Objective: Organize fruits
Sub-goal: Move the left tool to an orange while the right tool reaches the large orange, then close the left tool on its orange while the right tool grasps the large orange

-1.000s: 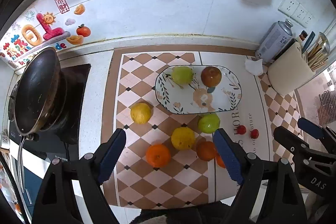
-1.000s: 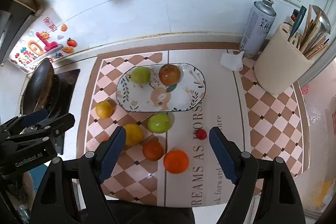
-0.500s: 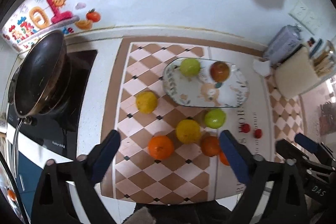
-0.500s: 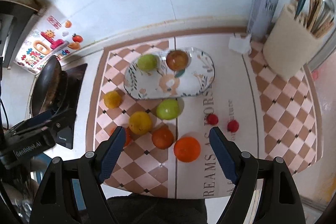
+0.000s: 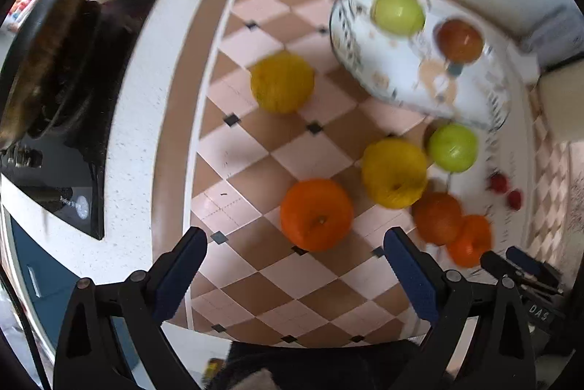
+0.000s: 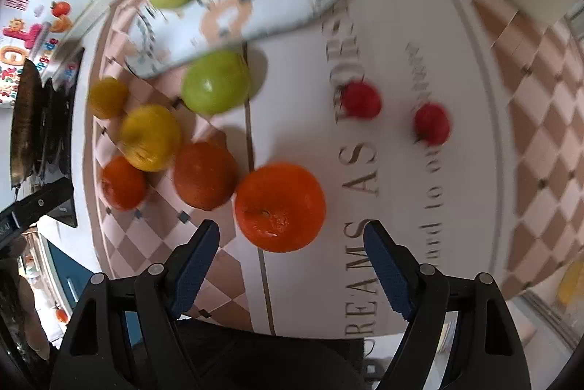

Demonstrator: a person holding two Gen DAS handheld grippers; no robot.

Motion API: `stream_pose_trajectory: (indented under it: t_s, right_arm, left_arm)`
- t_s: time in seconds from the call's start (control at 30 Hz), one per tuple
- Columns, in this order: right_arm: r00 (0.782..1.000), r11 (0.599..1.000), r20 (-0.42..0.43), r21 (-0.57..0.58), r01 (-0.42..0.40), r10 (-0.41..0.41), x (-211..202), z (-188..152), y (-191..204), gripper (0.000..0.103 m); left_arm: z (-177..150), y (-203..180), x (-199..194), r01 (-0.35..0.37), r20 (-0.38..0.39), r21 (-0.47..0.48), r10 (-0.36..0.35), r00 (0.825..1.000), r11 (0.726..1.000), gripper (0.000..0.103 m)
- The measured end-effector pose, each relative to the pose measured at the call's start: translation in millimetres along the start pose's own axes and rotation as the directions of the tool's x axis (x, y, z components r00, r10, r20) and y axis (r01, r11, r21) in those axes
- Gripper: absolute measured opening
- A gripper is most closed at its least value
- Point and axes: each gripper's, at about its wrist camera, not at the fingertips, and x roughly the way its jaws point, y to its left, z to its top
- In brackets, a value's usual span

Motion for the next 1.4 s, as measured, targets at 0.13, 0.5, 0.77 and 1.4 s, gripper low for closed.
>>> stream_pose_trajectory:
  t_s: [0.13, 0.5, 0.77, 1.4]
  right_arm:
    - [1.0, 1.0, -0.022, -0.008, -0.009, 0.009, 23, -2, 0, 0.084]
    - [0.999, 0.999, 0.001, -0.022, -0.043, 0.043, 44, 1, 4, 0.068]
    - [0.997, 0.997, -0.04, -0.036, -0.071, 0.069, 50, -11, 8, 0.067]
    - [0.995, 0.995, -0.021, 0.013, -0.099, 0.099, 53, -10, 6, 0.068]
  left_arm:
    - [-1, -13, 26, -0.046, -0.042, 0.081, 0.05, 0.998, 0.996, 0.099]
    - [1, -47, 67, -0.057, -0.09, 0.227, 0.079, 0.993, 0.972, 0.073]
    - [-32, -40, 72, -0.005, -0.143, 0.2, 0.034, 0.989, 0.98, 0.062]
    - [-37, -46, 68, 0.064, -0.16, 0.167, -0.037, 0.986, 0.984, 0.062]
